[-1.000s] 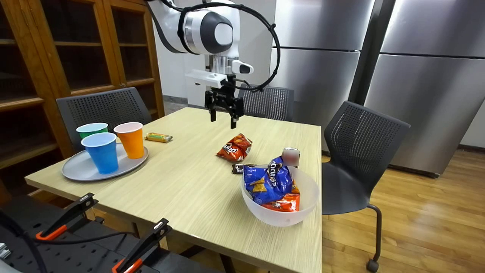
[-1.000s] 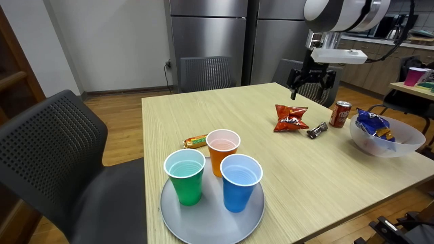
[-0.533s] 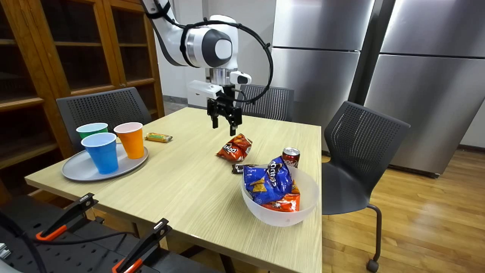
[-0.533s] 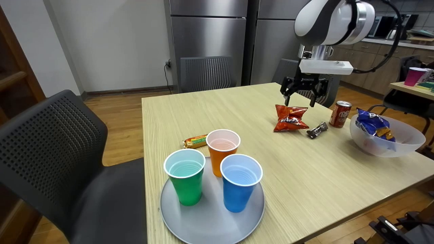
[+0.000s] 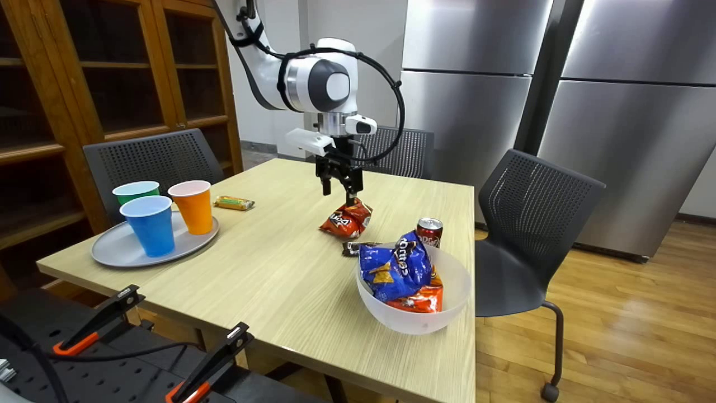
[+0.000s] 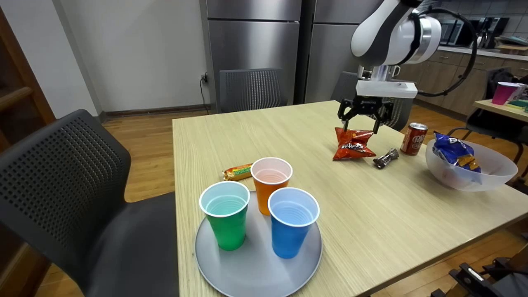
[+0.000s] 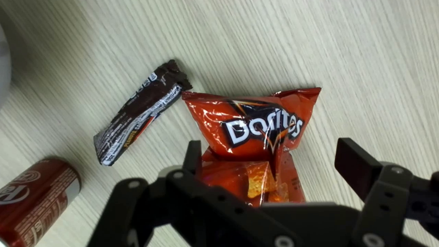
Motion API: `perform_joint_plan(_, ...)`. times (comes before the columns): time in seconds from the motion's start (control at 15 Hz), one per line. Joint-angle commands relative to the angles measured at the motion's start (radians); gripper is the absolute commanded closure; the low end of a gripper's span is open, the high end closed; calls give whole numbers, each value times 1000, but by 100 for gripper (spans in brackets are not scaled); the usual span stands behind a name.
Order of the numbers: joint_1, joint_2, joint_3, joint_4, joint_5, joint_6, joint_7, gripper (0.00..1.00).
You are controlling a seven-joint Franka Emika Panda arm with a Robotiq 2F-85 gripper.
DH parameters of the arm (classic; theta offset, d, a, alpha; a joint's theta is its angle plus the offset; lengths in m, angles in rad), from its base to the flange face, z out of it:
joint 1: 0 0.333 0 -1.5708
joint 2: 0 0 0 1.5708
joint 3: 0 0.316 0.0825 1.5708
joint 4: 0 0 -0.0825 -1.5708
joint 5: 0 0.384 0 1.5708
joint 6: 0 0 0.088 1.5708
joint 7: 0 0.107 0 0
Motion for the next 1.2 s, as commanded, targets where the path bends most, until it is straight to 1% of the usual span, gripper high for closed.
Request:
perform_joint_plan(0.0, 6, 61, -6, 79, 4, -25, 41, 0)
perform_joint_plan(0.6, 5, 138, -4, 165, 13, -40, 52, 0)
perform_joint_plan(0.67, 4, 141, -3, 170, 14, -40, 53, 25)
perform_joint_plan(0.73, 4, 144, -4, 173, 14, -40, 53, 28)
perform_joint_plan(0.8, 4, 146, -4, 176, 13, -40, 53, 34)
perform_joint_plan(0.87, 4, 147, -4, 177, 13, -40, 53, 44)
perform_joint_plan(1.13, 5, 149, -7, 179, 12, -42, 56, 75)
